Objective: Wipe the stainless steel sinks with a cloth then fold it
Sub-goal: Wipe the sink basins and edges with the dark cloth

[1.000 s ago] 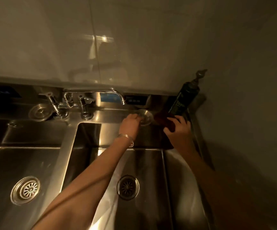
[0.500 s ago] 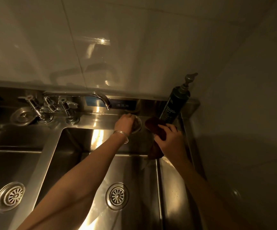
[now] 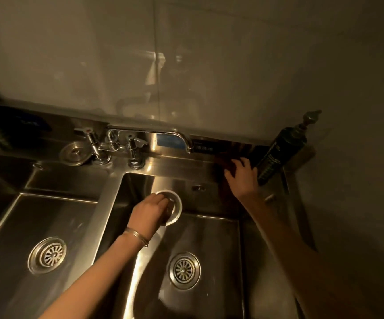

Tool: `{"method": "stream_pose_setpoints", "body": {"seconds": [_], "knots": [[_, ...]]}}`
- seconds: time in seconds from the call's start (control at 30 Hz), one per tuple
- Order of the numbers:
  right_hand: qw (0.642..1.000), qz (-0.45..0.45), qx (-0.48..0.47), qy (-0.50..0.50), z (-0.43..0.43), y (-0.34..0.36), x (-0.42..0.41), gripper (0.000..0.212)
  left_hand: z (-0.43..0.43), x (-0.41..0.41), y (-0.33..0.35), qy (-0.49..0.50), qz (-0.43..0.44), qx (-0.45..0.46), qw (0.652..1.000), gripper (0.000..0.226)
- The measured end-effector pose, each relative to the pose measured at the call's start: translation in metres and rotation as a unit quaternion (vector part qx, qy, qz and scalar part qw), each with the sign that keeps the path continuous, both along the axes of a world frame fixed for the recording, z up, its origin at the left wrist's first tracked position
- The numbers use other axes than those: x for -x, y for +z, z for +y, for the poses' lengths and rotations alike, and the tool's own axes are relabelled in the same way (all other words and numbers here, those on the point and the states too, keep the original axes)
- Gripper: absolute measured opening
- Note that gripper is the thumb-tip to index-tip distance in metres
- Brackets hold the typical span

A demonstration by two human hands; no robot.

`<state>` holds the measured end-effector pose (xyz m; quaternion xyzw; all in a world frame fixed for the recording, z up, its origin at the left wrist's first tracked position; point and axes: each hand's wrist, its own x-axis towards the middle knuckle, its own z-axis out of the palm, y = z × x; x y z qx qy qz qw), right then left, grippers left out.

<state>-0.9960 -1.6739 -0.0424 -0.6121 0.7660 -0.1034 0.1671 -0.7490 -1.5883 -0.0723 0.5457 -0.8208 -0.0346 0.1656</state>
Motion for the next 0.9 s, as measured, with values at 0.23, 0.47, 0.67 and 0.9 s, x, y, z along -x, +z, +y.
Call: {"method": "stream_pose_setpoints", "body": {"seconds": [0.23, 0.47, 0.67, 0.9], "knots": [[0.988, 0.149, -0.017, 0.029, -0.009, -0.028, -0.091, 0.043, 0.027, -0.058, 0.000, 0.027, 0.009, -0.018, 0.999, 0.035], [0.970, 0.107, -0.004, 0.217, -0.017, -0.024, -0.188, 0.048, 0.049, -0.088, -0.004, 0.030, 0.024, 0.009, 0.999, 0.024], [0.966, 0.128, -0.039, 0.223, -0.013, -0.029, -0.104, 0.048, 0.035, -0.089, -0.005, 0.032, 0.051, -0.029, 0.998, 0.031], [0.989, 0.145, -0.026, 0.032, -0.015, -0.030, -0.144, 0.043, 0.011, -0.085, -0.004, 0.053, 0.103, -0.031, 0.993, 0.014]]}}
